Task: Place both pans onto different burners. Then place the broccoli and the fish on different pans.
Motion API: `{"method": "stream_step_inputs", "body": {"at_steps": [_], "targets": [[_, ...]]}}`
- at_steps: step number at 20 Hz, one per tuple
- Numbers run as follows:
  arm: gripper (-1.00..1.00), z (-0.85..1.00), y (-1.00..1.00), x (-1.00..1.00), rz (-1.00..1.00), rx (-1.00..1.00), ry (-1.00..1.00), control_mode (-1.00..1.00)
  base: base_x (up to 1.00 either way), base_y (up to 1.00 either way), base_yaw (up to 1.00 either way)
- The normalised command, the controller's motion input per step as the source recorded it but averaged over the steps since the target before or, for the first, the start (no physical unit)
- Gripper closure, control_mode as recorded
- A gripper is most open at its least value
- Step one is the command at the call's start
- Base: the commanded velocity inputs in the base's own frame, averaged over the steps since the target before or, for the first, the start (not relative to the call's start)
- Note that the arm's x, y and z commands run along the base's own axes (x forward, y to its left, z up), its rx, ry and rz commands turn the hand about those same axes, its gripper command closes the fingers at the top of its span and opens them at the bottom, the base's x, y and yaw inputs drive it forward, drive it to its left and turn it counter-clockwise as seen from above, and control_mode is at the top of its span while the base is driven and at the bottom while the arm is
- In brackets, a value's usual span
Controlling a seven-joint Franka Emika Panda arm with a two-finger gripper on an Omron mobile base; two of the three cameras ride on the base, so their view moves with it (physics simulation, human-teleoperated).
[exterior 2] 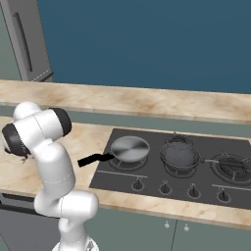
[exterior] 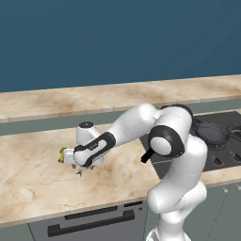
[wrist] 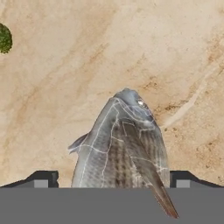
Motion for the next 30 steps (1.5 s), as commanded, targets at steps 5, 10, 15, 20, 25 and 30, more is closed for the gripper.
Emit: {"method": "stream_step_inputs", "body": {"at_steps": [5,10,15,20,25,30], "targets": [[1.00,-0.22,0.00,0.00,0.00,0.00,0.00,-1.00,0.00,0.00,0.00],[1.00,-0.03,-0.01,0.00,0.00,0.00,0.00,-1.00,0.00,0.00,0.00],[1.00,0.33,-0.28,0.00,0.00,0.00,0.00,-1.00,0.00,0.00,0.00],[1.00,0.37,-0.42,0.00,0.00,0.00,0.00,-1.00,0.00,0.00,0.00],[1.00,0.21,-0.56,0.00,0.00,0.00,0.00,-1.00,0.00,0.00,0.00],[1.00,0.04,-0.53,0.00,0.00,0.00,-0.04,-1.00,0.00,0.00,0.00]]}}
